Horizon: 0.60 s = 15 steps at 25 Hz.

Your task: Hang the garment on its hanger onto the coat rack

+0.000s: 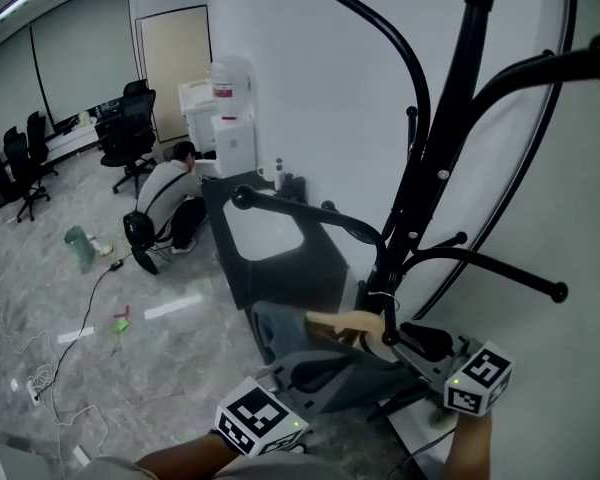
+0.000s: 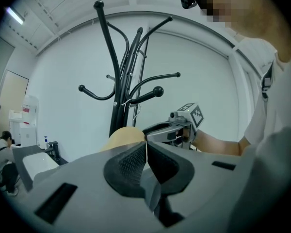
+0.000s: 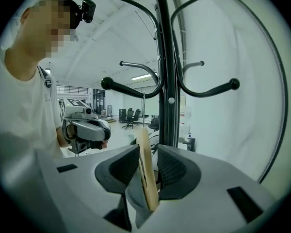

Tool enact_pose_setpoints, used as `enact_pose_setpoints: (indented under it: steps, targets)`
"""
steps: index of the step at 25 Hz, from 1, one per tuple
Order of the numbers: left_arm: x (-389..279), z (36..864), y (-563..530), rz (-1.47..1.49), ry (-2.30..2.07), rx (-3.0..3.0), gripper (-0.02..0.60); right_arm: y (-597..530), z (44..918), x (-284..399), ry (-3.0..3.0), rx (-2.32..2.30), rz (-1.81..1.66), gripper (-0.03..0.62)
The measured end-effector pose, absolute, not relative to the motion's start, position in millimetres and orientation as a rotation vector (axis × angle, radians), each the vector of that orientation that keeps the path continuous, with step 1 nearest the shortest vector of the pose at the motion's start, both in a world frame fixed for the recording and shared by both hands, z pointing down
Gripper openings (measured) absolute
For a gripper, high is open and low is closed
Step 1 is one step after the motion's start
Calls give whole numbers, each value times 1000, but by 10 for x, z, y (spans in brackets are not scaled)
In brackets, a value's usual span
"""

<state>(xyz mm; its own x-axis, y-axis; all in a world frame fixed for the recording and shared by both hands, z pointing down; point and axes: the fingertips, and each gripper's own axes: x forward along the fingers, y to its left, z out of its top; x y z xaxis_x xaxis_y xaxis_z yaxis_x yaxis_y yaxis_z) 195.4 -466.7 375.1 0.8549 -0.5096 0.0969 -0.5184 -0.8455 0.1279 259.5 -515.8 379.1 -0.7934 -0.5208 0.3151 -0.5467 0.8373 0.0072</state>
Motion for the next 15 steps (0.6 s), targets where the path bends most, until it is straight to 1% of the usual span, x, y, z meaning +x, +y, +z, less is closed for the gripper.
enact_pose_setpoints:
  steps: [4,7,9,10,13,15]
  targets:
    - [2047,3768,-4590,108,-756,2898,14,-4961,3741,2685,-2645,935,66,100]
    - [2124,3763,-4514,114,-708,2908,14,-4761,3688,2678,-2654,1020,92,93]
    - [2145,3758,-4480,120,-693,2910,14,-4633,3655,2627,-2694,1069,147,52]
    - [2143,3753,-4470,123,-691,2913,14,-4574,3648,2590,-2715,1085,172,41]
    - [2127,3728,-4447,123,-687,2917,14,-4438,3676,2489,-2745,1095,214,17]
    - [2117,3721,-4424,123,-683,2918,14,-4376,3697,2432,-2751,1086,230,17]
